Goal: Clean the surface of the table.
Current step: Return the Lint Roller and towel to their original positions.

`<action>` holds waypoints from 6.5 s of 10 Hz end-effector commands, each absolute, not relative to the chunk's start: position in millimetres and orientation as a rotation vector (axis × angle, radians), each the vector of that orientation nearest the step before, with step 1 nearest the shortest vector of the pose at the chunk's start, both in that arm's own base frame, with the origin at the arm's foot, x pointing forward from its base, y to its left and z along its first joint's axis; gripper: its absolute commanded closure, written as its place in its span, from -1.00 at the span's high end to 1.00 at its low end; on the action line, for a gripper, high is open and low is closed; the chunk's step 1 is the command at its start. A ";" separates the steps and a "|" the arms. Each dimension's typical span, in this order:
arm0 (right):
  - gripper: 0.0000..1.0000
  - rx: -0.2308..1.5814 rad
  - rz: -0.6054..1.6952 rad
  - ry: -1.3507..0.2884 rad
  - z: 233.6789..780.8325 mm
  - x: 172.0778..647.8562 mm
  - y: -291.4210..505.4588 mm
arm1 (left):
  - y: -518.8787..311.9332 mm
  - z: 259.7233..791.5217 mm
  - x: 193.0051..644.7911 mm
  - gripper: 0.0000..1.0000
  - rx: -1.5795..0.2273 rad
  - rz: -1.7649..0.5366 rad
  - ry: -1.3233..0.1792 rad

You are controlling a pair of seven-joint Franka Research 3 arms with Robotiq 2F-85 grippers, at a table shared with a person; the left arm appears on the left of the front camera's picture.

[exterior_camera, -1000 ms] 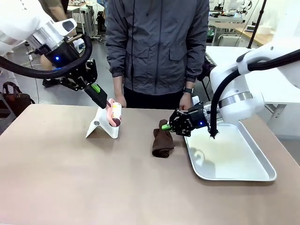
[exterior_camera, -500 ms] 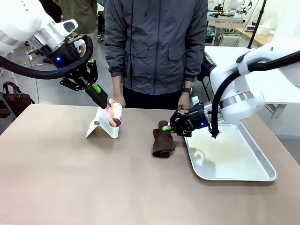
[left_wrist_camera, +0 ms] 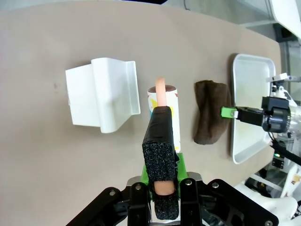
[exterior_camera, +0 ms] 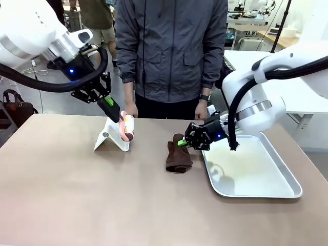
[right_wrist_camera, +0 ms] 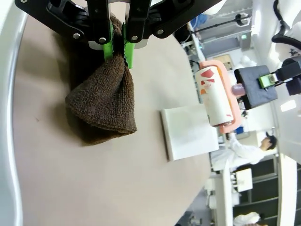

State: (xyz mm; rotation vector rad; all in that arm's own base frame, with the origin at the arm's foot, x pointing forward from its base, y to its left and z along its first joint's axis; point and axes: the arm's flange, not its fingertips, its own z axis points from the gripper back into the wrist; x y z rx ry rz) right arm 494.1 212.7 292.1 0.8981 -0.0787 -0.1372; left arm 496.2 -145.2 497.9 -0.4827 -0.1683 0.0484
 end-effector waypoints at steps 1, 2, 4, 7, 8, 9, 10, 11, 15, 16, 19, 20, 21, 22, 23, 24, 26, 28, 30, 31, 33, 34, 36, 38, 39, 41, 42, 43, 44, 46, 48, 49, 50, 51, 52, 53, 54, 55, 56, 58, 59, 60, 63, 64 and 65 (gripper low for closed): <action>-0.81 0.839 -0.152 -0.050 297.8 510.1 227.2 | -152.9 486.5 504.8 -0.55 -0.431 0.087 -0.181; -0.81 0.824 -0.146 -0.034 297.4 513.0 230.6 | -155.1 482.1 509.2 -0.55 -0.423 0.078 -0.172; -0.81 0.779 -0.135 -0.032 300.1 518.0 237.4 | -160.3 475.6 518.5 -0.55 -0.410 0.050 -0.160; -0.81 0.754 -0.110 -0.019 303.1 520.2 244.2 | -166.7 470.7 529.4 -0.55 -0.396 0.055 -0.175; -0.81 0.760 -0.107 -0.012 302.4 519.2 243.4 | -168.4 468.7 531.4 -0.55 -0.377 0.079 -0.178; -0.81 0.769 -0.109 -0.011 301.2 518.6 243.5 | -168.6 466.3 534.5 -0.55 -0.382 0.079 -0.168; -0.81 0.771 -0.104 -0.006 300.1 517.9 243.7 | -167.3 464.1 538.0 -0.55 -0.390 0.075 -0.157; -0.81 0.771 -0.102 -0.001 299.2 517.7 243.2 | -165.1 462.5 541.0 -0.55 -0.389 0.079 -0.155; -0.81 0.782 -0.106 0.010 296.7 517.7 243.5 | -154.1 450.9 551.7 -0.55 -0.370 0.076 -0.137; -0.81 0.783 -0.106 0.013 296.4 517.9 243.4 | -153.7 448.6 553.4 -0.55 -0.375 0.061 -0.124; -0.81 0.784 -0.104 0.019 296.4 517.3 243.9 | -153.3 441.9 558.8 -0.55 -0.338 0.069 -0.110; -0.81 0.784 -0.102 0.021 296.4 517.1 244.2 | -151.2 439.4 560.2 -0.55 -0.338 0.084 -0.109; -0.81 0.783 -0.102 0.023 296.2 517.3 244.2 | -150.0 437.4 561.0 -0.55 -0.329 0.105 -0.108; -0.81 0.784 -0.100 0.025 295.9 517.4 244.6 | -151.5 437.3 561.3 -0.55 -0.330 0.107 -0.102; -0.81 0.783 -0.102 0.028 295.1 517.8 244.5 | -150.4 437.2 561.7 -0.55 -0.321 0.117 -0.105; -0.81 0.781 -0.103 0.032 294.7 517.8 244.6 | -147.0 436.5 562.2 -0.55 -0.319 0.119 -0.104; 0.31 0.783 -0.107 0.047 293.9 518.6 243.6 | -144.2 436.6 561.6 0.58 -0.317 0.126 -0.104; 1.00 0.790 -0.112 0.057 292.5 519.6 243.5 | -138.4 440.3 559.0 1.00 -0.318 0.146 -0.113; 1.00 0.802 -0.108 0.067 292.0 520.5 243.2 | -133.3 444.4 556.2 1.00 -0.326 0.162 -0.131; 1.00 0.805 -0.105 0.073 291.7 520.3 243.8 | -131.4 445.0 554.5 1.00 -0.333 0.165 -0.135; 1.00 0.801 -0.095 0.075 293.2 518.9 244.9 | -128.8 447.5 548.3 1.00 -0.353 0.147 -0.141; 1.00 0.803 -0.088 0.075 294.6 518.2 245.2 | -126.4 451.1 542.5 1.00 -0.364 0.140 -0.157; 1.00 0.805 -0.080 0.060 302.3 515.1 242.7 | -117.3 464.3 518.7 1.00 -0.434 0.103 -0.195; 1.00 0.788 -0.080 0.028 319.9 509.3 230.5 | -98.5 479.7 480.8 1.00 -0.550 0.046 -0.240; 1.00 0.786 -0.097 0.005 331.2 503.4 217.7 | -83.4 485.3 457.0 1.00 -0.618 0.021 -0.251; 1.00 0.880 -0.087 -0.001 353.3 475.2 186.7 | -44.8 486.0 403.1 1.00 -0.792 -0.073 -0.288; 1.00 0.958 -0.072 0.013 360.3 453.7 172.0 | -27.2 478.5 383.8 1.00 -0.869 -0.081 -0.327; 1.00 1.040 -0.068 0.025 365.1 432.1 155.5 | -10.2 465.7 370.1 1.00 -0.946 -0.108 -0.364; 1.00 1.133 -0.085 0.025 367.3 408.5 134.1 | 11.0 442.5 361.6 1.00 -1.070 -0.151 -0.382; 1.00 1.289 -0.135 0.008 364.3 379.8 85.8 | 36.1 400.1 367.5 1.00 -1.262 -0.231 -0.388; 1.00 1.408 -0.185 -0.033 351.5 370.4 34.8 | 55.3 374.4 392.2 1.00 -1.330 -0.294 -0.396; 1.00 1.448 -0.231 -0.071 344.5 370.4 18.7 | 65.5 364.3 405.2 1.00 -1.340 -0.294 -0.403; 1.00 1.481 -0.251 -0.096 338.5 370.1 7.8 | 72.9 357.0 417.0 1.00 -1.384 -0.287 -0.406; 1.00 1.498 -0.281 -0.128 333.8 371.9 1.5 | 76.6 351.9 424.9 1.00 -1.449 -0.306 -0.425; 1.00 1.478 -0.328 -0.165 328.9 376.1 -0.2 | 79.8 349.8 430.7 1.00 -1.471 -0.268 -0.411; 1.00 1.452 -0.288 -0.072 341.7 376.8 -8.2 | 80.9 350.4 435.7 1.00 -1.495 -0.259 -0.383; 1.00 1.452 -0.288 -0.072 341.7 376.8 -8.2 | 76.0 346.3 421.2 1.00 -1.424 -0.277 -0.393; 1.00 1.452 -0.288 -0.072 341.7 376.8 -8.2 | 76.0 346.3 421.2 1.00 -1.424 -0.277 -0.393; 1.00 1.452 -0.288 -0.072 341.7 376.8 -8.2 | 76.0 346.3 421.2 1.00 -1.424 -0.277 -0.393; 1.00 1.452 -0.288 -0.072 341.7 376.8 -8.2 | 76.0 346.3 421.2 1.00 -1.424 -0.277 -0.393; 1.00 1.452 -0.288 -0.072 341.7 376.8 -8.2 | 76.0 346.3 421.2 1.00 -1.424 -0.277 -0.393; 1.00 1.452 -0.288 -0.072 341.7 376.8 -8.2 | 76.0 346.3 421.2 1.00 -1.424 -0.277 -0.393; 1.00 1.452 -0.288 -0.072 341.7 376.8 -8.2 | 76.0 346.3 421.2 1.00 -1.424 -0.277 -0.393; 1.00 1.452 -0.288 -0.072 341.7 376.8 -8.2 | 76.0 346.3 421.2 1.00 -1.424 -0.277 -0.393; 1.00 1.452 -0.288 -0.072 341.7 376.8 -8.2 | 76.0 346.3 421.2 1.00 -1.424 -0.277 -0.393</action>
